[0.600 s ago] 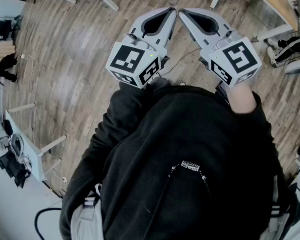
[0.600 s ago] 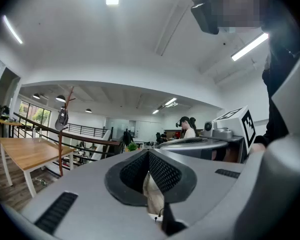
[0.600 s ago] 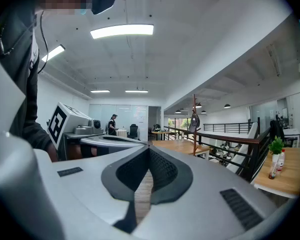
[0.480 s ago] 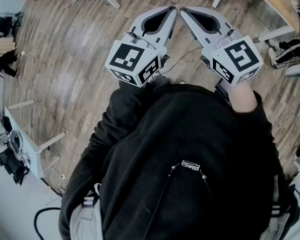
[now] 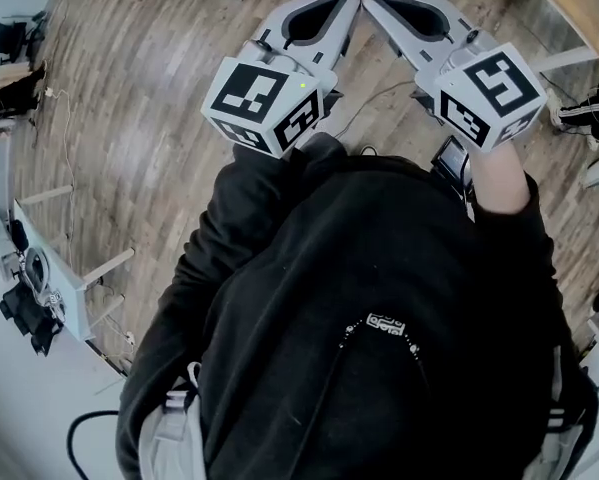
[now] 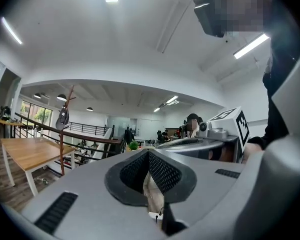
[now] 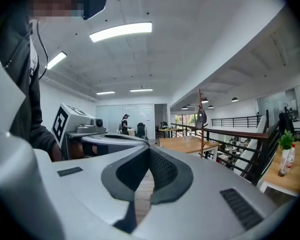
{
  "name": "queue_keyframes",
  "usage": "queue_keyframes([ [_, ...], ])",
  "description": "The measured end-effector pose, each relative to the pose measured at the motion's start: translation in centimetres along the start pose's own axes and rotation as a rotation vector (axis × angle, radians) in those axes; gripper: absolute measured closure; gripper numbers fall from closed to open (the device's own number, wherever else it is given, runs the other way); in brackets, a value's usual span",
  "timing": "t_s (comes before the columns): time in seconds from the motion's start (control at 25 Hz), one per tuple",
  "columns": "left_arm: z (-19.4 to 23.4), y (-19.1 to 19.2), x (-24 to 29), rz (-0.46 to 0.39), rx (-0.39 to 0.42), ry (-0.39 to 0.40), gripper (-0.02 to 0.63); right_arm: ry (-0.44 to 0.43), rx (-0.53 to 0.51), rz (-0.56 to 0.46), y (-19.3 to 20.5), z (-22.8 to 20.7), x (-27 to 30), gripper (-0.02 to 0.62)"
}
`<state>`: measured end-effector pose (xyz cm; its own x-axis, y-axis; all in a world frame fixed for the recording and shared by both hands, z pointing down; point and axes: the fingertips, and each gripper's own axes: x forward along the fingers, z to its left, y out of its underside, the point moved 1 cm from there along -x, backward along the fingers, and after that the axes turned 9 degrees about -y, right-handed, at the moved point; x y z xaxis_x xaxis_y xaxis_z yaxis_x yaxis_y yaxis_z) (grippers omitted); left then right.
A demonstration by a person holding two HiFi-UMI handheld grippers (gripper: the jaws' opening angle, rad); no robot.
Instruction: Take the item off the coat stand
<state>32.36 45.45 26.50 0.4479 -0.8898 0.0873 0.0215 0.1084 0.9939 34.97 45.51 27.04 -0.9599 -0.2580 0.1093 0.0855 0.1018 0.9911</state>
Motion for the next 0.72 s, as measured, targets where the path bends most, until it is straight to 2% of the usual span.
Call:
queue_keyframes([
  [0.24, 0.3, -0.7, 0.7, -0.002, 0.005, 0.02, 0.601, 0.005, 0.011, -0.015, -0.5, -0.9, 0.2, 0.58],
  [0.44, 0.9, -0.4, 0.4, 0.01, -0.012, 0.024, 0.601, -0.04, 0.045, -0.02, -0.6, -1.1, 1.0, 0.578],
  [0.56, 2.0, -0.4, 0.4, 0.009, -0.015, 0.018, 0.601, -0.051, 0.064, -0.034, -0.5, -1.4, 2.1, 0.578],
  [0.72, 4.1, 0.0, 1.0, 0.0, -0.026, 0.03, 0.601, -0.057, 0.051, -0.003, 0.1, -2.5, 4.1, 0.58],
])
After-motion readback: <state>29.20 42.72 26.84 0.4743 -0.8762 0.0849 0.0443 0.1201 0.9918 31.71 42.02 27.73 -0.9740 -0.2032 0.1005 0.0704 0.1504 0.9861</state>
